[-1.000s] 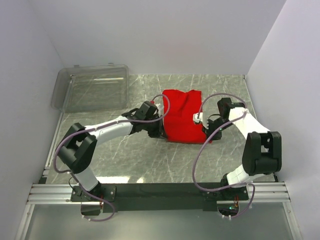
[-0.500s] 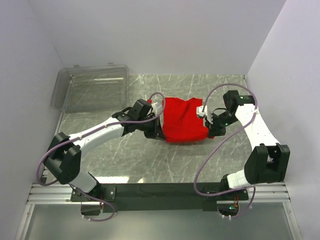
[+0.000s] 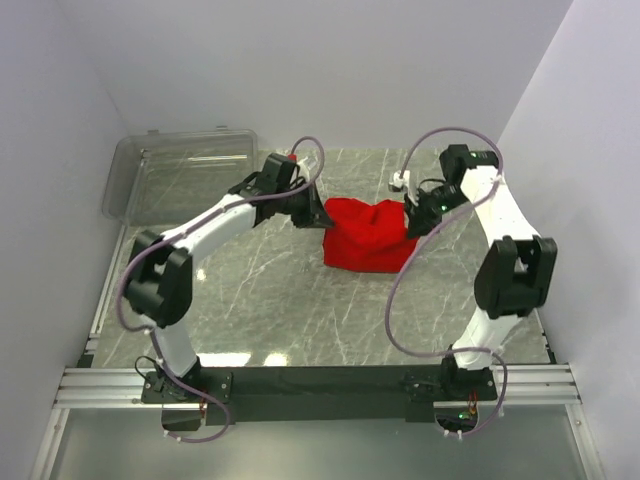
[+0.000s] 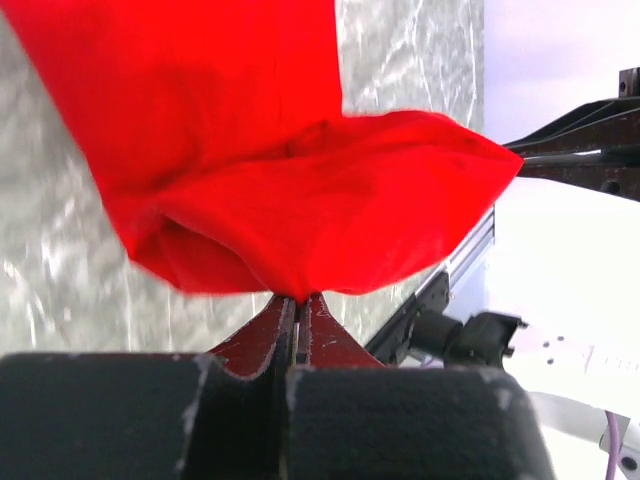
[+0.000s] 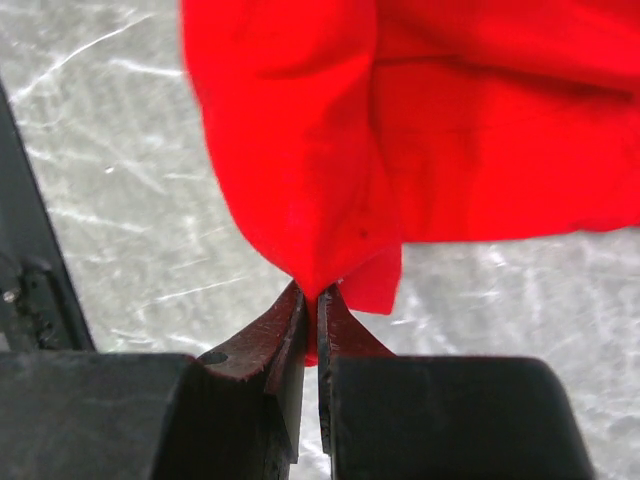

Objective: Fold and stack the t-shirts
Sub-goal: Fold the tshirt

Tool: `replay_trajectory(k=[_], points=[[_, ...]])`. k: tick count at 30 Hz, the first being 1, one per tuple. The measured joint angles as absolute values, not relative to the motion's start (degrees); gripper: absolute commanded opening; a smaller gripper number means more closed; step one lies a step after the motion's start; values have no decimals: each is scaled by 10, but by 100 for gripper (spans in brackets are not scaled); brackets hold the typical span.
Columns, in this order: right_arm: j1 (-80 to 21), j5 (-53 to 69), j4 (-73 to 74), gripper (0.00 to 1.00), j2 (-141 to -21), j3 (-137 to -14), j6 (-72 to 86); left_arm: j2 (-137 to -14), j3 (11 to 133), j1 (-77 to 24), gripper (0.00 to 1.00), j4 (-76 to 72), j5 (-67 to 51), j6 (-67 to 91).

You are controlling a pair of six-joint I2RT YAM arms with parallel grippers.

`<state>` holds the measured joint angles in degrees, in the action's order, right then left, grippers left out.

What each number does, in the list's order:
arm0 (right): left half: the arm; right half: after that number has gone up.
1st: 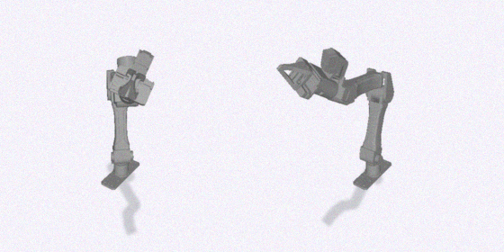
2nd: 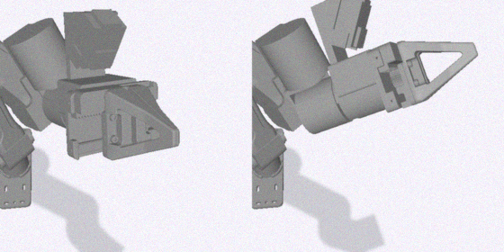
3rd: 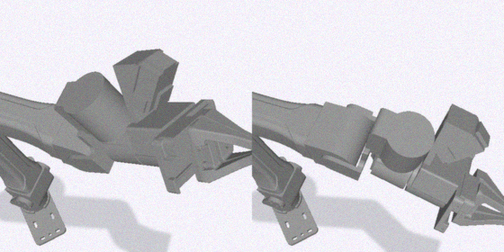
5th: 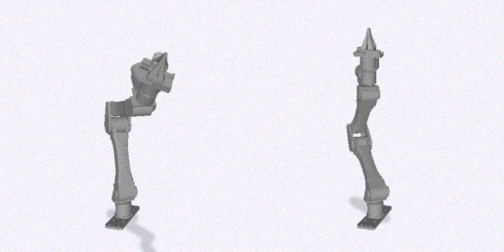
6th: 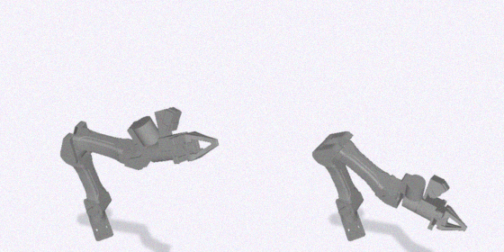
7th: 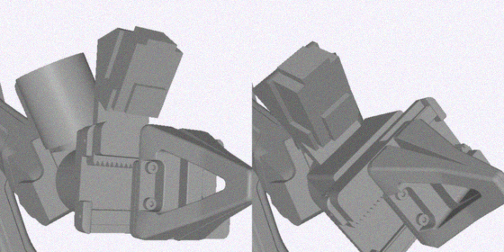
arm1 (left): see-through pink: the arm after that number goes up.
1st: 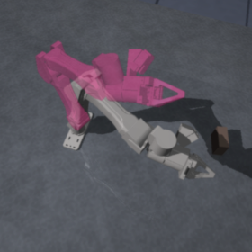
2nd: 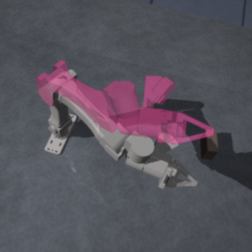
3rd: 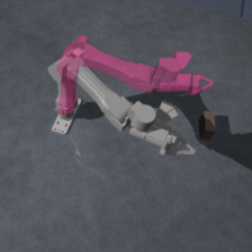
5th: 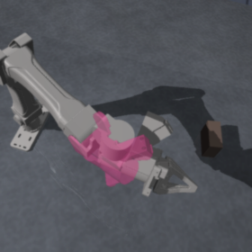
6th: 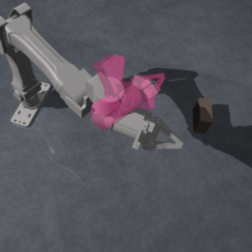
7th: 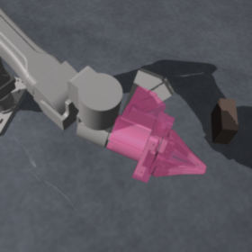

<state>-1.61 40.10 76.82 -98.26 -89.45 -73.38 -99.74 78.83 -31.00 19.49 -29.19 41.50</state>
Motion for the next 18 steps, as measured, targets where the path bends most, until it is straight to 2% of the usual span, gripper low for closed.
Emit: replay_trajectory(k=[6,18], points=[[-16,409,766,6,-1077,-994,-717,-1086,859,-306,1,191,-304,411],[-13,413,768,7,-1180,-1090,-671,-1148,923,-273,1,190,-285,412]])
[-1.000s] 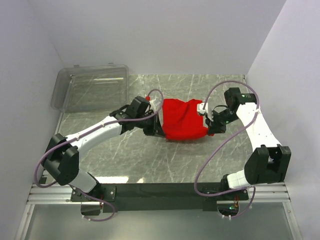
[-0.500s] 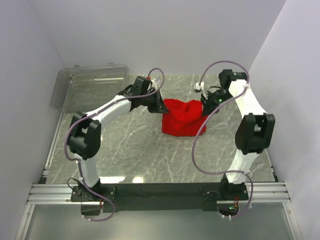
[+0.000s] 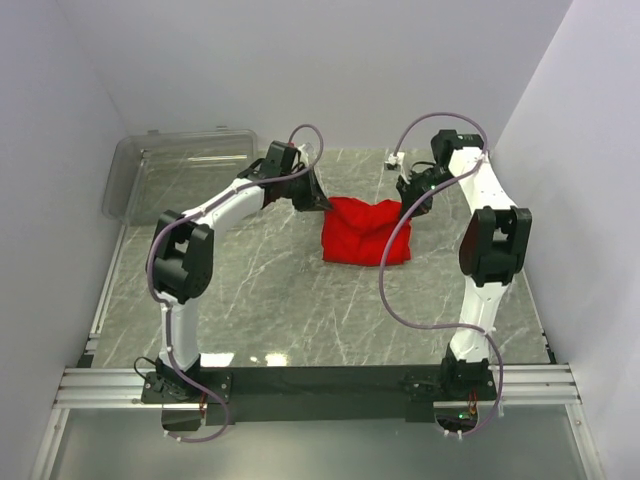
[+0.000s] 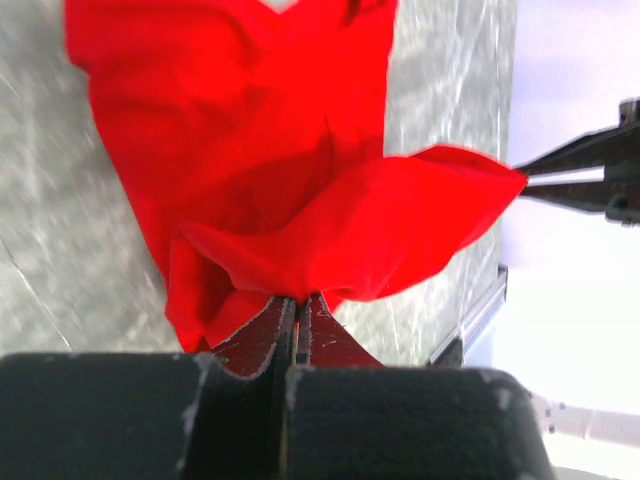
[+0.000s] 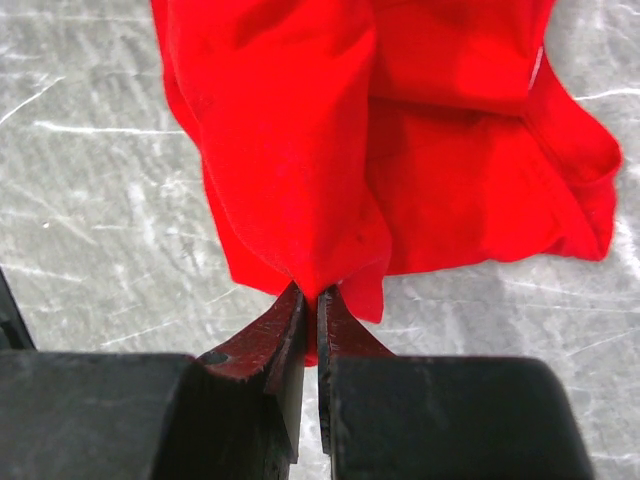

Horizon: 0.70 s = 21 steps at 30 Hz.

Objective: Fold and stack the t-shirts
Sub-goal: Fold the tshirt

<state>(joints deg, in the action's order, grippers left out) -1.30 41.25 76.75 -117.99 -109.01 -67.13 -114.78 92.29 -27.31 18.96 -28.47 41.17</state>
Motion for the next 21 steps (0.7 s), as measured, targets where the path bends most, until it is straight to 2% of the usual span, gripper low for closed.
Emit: replay_trajectory(k=[9,21], points=[[-10,405,759,8,-1233,-1153,-634,-1208,995,-268,1,195,-265,411],[-8,398,722,8,-1259,-1167,-581,-1245,1016,-263,1,191,-256,412]])
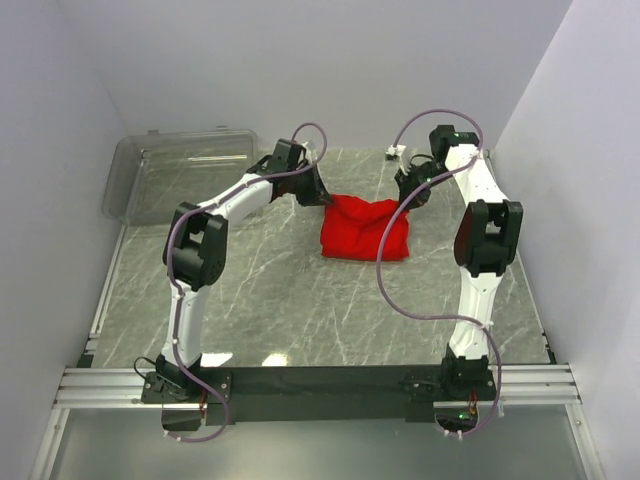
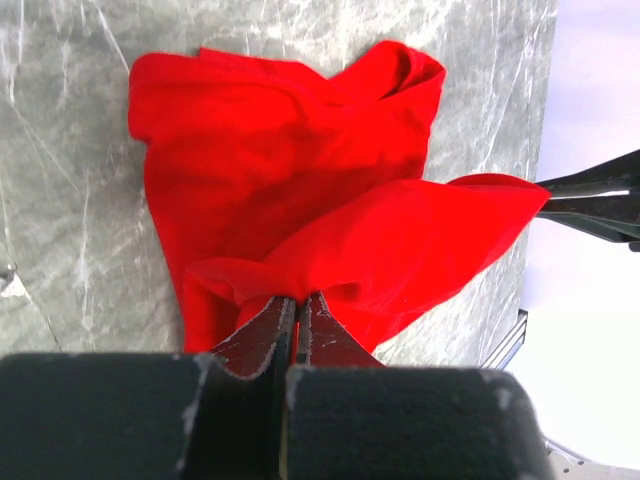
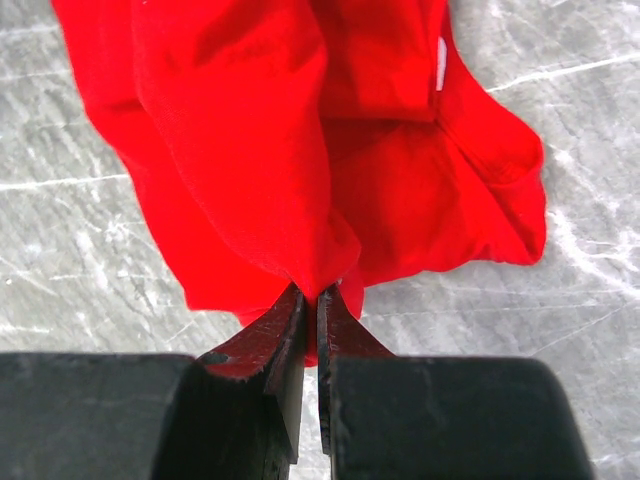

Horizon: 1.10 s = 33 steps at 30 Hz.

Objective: Fold and stack the t-shirts
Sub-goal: Fold the tshirt

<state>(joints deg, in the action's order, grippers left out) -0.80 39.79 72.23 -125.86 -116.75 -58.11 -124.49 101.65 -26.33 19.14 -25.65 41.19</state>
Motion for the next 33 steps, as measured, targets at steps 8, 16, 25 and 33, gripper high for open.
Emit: replay_trajectory(k=[8,16,25,33], points=[[14,390,694,10,-1268,-1171,-548,-1270,1043,-261,1,170,-256,417],[18,380,639,57,-1272,-1170,-490,-1301,1056,-255,40,164,-255,432],[26,376,481,48,-1253,-1133,-326,-1301,1094,-243,60,142,-208,440],[11,473,578,28,-1214,-1112,-420,-1217,1029,-224,52,82,-263,422]])
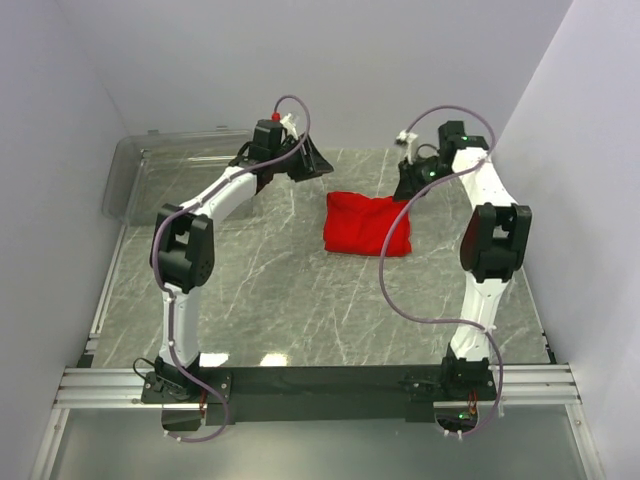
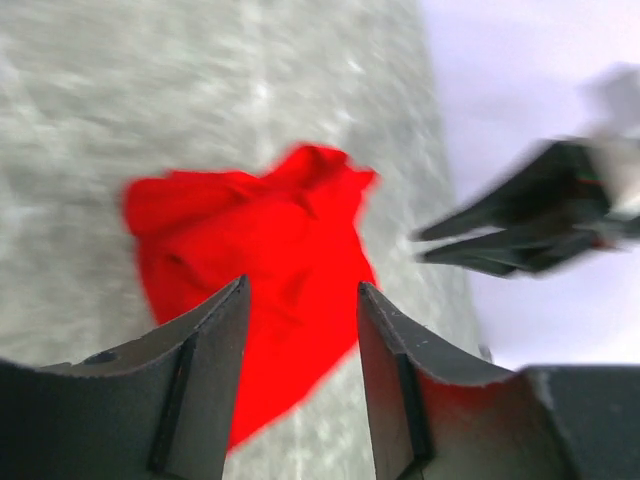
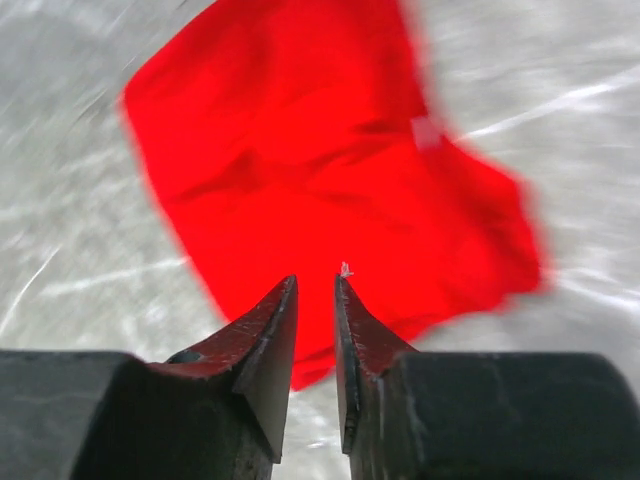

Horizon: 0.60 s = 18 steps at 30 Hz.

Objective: Fold and stack the t-shirts
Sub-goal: Fold the tshirt

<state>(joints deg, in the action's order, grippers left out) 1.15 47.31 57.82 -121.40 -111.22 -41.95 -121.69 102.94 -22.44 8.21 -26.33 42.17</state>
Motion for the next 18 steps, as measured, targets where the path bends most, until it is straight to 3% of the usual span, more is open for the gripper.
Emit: replay_trajectory(k=[9,18], points=[[-47,465,642,27,-1249,-1075,-440,-1204,946,-270,55,54,-380,409],[-58,402,574,23,-1340,-1135,-307,-1204,906,-297,57,50,-402,404]])
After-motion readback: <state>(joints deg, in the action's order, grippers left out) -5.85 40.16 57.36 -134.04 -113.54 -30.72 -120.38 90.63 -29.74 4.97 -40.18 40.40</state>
